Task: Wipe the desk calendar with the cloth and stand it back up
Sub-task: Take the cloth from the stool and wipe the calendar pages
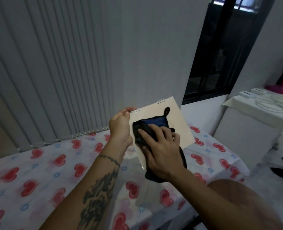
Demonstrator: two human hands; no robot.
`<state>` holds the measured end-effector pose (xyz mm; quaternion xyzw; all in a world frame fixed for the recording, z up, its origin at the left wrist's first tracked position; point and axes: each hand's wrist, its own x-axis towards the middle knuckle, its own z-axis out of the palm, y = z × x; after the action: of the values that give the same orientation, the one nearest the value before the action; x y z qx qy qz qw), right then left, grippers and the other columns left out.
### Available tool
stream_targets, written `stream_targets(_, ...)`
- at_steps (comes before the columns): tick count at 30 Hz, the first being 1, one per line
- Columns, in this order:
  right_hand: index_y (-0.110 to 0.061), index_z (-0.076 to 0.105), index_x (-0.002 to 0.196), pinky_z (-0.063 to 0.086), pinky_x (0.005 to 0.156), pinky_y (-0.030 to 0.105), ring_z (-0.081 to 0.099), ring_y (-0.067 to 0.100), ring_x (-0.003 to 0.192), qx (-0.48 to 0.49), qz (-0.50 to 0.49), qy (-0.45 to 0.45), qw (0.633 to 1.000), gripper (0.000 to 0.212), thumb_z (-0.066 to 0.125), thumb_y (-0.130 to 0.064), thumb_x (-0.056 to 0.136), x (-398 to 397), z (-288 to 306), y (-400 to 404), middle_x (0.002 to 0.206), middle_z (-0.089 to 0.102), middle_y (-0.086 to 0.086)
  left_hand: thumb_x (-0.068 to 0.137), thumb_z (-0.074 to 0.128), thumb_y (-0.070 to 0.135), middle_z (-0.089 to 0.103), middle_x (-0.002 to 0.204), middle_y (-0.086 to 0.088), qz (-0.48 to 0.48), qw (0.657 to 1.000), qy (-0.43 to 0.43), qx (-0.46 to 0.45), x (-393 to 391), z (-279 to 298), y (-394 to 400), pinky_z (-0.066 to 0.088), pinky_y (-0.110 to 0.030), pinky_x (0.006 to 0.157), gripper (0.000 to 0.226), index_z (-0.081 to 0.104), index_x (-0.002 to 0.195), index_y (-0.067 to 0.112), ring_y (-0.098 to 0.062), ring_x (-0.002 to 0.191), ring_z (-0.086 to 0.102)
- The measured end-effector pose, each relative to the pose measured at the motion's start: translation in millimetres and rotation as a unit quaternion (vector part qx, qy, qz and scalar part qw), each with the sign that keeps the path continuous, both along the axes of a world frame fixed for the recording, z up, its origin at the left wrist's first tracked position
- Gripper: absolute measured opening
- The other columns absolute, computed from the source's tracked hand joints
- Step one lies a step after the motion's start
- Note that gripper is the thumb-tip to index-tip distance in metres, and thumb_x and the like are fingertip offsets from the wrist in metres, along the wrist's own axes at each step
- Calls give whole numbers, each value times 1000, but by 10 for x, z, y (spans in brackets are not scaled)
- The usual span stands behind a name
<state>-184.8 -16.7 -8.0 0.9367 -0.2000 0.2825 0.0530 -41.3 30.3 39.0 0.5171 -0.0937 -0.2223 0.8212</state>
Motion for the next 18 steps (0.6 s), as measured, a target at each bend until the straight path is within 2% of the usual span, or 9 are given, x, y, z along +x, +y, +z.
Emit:
stream_targets(3,-32,45,141,35,88,47,44,32,122,-45,94,40,994,49,38,-45,95,-161,-174,-25,145,46,4,100,43,11,70,87,-8,23,999,16,19,107,-4,69,56,-30,52,35,72,82,19,-24,74,65)
stream_targets(5,-31,48,140,36,88,47,46,32,121,-44,98,55,993,49,34,-46,95,-238,-180,-171,143,49,4,100,43,10,70,85,-7,35,999,16,23,196,-14,129,54,-26,49,35,73,84,19,-22,71,63)
stream_targets(8,-30,50,140,37,91,47,43,29,121,30,-22,-1,999,49,41,-41,93,-172,-19,-413,144,48,4,99,45,9,73,86,-6,29,999,-6,36,190,-42,144,55,-30,59,36,74,82,20,-23,75,64)
stream_targets(11,-30,45,141,32,99,47,37,26,125,93,-96,-58,989,49,36,-43,94,17,236,-518,146,43,2,98,48,9,76,88,-6,-6,999,-17,42,24,-101,95,58,-42,73,36,77,79,21,-25,80,66)
stream_targets(14,-32,46,140,34,96,47,40,27,123,54,-74,-58,994,48,40,-43,94,156,383,-403,143,44,1,98,48,7,75,90,-10,-31,999,-26,22,-98,-98,28,57,-44,78,34,76,83,19,-27,80,66)
stream_targets(18,-31,48,139,38,88,47,46,30,119,-12,40,-1,999,49,43,-44,93,70,196,-160,142,48,4,98,45,3,70,95,-19,-13,1000,-17,-13,-19,-2,17,53,-47,85,32,73,87,14,-31,85,63)
